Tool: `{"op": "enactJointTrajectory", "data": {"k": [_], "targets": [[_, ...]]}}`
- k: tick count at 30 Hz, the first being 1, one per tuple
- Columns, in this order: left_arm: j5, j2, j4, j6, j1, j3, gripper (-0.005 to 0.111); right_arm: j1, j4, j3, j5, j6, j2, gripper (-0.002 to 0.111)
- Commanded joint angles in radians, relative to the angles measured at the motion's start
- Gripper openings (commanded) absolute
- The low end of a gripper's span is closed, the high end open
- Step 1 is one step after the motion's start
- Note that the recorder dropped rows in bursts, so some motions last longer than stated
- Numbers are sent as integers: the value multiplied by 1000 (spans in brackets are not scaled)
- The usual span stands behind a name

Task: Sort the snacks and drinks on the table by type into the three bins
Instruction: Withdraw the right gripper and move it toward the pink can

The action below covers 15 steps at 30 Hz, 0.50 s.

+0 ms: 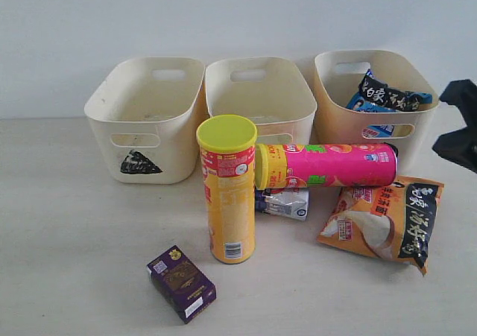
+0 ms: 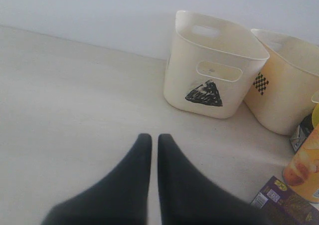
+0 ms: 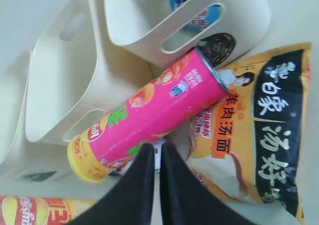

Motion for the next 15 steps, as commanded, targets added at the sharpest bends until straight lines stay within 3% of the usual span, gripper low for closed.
{"op": "enactJointTrajectory", "data": {"k": [1, 8, 11, 15], "targets": [[0, -4, 5, -5, -1, 4, 4, -1, 122, 59, -91, -33, -46, 1], [0, -4, 5, -5, -1, 4, 4, 65, 98, 100, -391, -35, -185, 1], [0, -4, 5, -5, -1, 4, 4, 141, -103, 117, -475, 19, -266, 1], [0, -4, 5, -5, -1, 4, 4, 256, -484, 150, -532, 235, -329, 1]]}}
